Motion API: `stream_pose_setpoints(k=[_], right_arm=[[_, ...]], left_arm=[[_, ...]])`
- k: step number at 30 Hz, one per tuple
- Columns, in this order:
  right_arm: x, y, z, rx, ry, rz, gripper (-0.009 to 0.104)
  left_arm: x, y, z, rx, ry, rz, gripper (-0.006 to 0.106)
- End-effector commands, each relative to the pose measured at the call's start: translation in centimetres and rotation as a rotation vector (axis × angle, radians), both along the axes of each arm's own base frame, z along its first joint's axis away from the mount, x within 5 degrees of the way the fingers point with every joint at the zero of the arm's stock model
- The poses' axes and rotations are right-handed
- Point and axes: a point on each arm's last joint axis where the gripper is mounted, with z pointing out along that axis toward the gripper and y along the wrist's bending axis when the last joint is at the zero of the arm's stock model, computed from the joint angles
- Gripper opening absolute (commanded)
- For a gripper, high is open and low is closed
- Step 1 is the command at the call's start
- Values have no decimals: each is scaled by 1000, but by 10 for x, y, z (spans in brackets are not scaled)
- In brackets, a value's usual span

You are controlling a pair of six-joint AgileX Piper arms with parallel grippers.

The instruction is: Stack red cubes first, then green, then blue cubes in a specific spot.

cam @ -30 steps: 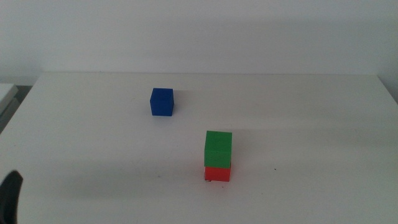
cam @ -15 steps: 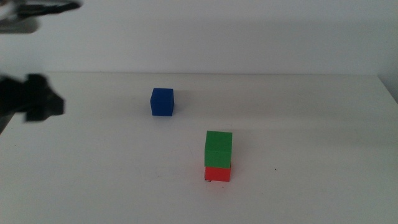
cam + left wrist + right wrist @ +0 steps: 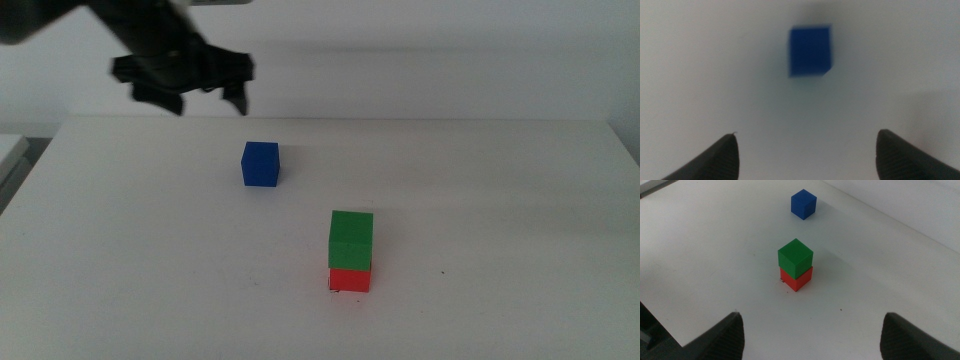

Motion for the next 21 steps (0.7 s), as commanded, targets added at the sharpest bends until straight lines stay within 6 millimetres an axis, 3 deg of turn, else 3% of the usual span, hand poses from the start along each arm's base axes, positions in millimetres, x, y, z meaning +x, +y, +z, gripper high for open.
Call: stream_pose_setpoints(k=[1, 8, 21], right_arm=[[-1, -1, 0, 0, -12, 6, 93], [-1, -1, 0, 0, -12, 6, 93], [-1, -1, 0, 0, -12, 6, 93]], left_arm=[[21, -13, -8, -42, 0, 2, 94], [70, -28, -56, -31, 27, 2, 94], [105, -37, -129, -18, 23, 13, 94]])
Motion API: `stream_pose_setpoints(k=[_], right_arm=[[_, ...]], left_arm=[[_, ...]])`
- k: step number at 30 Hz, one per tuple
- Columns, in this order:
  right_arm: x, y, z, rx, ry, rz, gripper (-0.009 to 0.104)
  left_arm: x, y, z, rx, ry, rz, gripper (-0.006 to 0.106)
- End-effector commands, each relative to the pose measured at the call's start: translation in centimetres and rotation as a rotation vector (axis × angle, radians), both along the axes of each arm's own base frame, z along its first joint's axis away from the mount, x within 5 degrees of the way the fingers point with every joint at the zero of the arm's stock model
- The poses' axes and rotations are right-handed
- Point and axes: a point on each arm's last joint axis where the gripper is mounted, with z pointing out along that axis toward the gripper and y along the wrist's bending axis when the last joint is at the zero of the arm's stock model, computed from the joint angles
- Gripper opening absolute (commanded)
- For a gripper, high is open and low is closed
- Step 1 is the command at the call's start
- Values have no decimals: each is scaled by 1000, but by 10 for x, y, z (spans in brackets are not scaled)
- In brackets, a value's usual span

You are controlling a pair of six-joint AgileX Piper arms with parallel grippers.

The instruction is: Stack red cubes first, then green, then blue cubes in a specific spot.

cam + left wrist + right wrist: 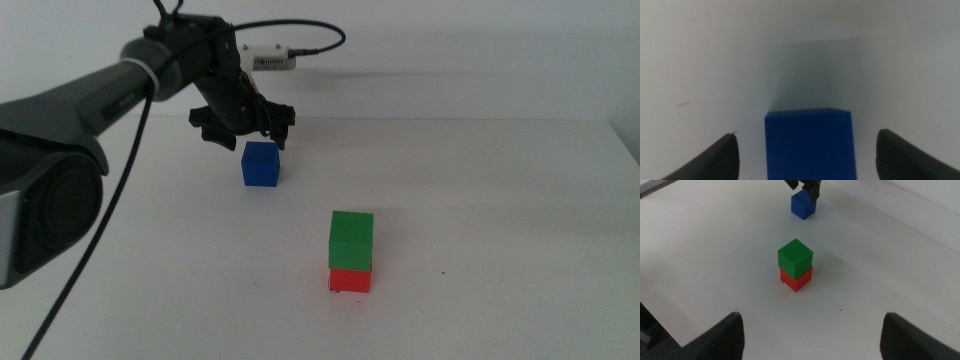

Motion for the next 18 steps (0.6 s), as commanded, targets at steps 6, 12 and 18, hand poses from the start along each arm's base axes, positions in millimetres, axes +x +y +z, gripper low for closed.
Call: stream_pose_setpoints(k=[6, 12, 18], right_arm=[[0, 0, 0, -2, -11, 6, 93], [0, 0, 0, -2, -11, 6, 93], [0, 0, 0, -2, -11, 6, 93]], left_arm=[[10, -3, -21, -10, -32, 9, 93], [12, -5, -32, -12, -23, 5, 73], [5, -6, -30, -20, 43, -35, 16]])
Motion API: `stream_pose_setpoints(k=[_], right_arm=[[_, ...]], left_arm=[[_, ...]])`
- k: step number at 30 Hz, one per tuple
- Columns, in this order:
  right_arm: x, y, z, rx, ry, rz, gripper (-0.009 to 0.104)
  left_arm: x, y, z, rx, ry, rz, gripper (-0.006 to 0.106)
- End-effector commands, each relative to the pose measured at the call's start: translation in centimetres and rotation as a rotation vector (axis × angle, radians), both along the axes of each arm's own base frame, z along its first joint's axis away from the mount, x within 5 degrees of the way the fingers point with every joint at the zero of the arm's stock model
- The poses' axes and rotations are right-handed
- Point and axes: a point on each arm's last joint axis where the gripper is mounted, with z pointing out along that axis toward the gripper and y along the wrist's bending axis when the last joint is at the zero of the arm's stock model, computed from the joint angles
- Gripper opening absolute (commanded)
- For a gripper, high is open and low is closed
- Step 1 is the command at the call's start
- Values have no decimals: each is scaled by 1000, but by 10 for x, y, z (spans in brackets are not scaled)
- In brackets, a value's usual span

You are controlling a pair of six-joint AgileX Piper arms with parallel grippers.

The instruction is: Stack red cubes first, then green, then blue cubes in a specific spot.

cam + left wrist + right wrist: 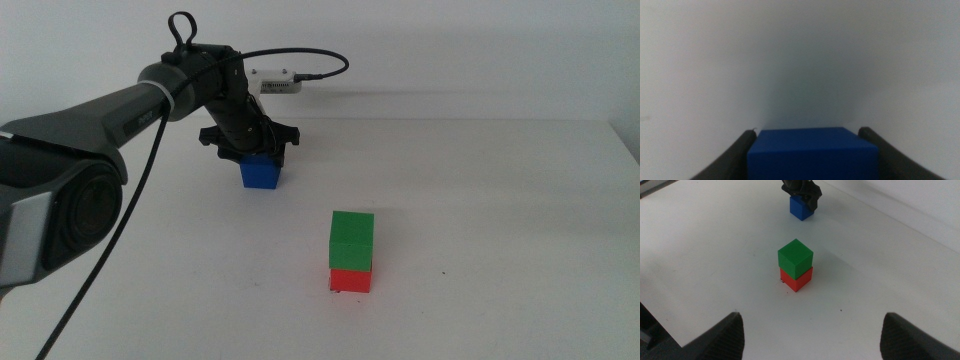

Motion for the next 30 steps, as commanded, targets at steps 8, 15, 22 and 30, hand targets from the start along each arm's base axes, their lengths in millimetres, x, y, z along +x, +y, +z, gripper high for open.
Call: stream_pose_setpoints(k=[8, 15, 22, 30], right_arm=[[0, 0, 0, -2, -11, 6, 93], [0, 0, 0, -2, -11, 6, 93], [0, 0, 0, -2, -11, 6, 93], [0, 0, 0, -2, -11, 6, 93]], left_arm=[[-65, -11, 120, 105, -54, 20, -2], [-174, -59, 168, 44, -166, 140, -2], [-207, -97, 167, 22, -100, 74, -2], [-200, -113, 146, 2, -82, 24, -2]])
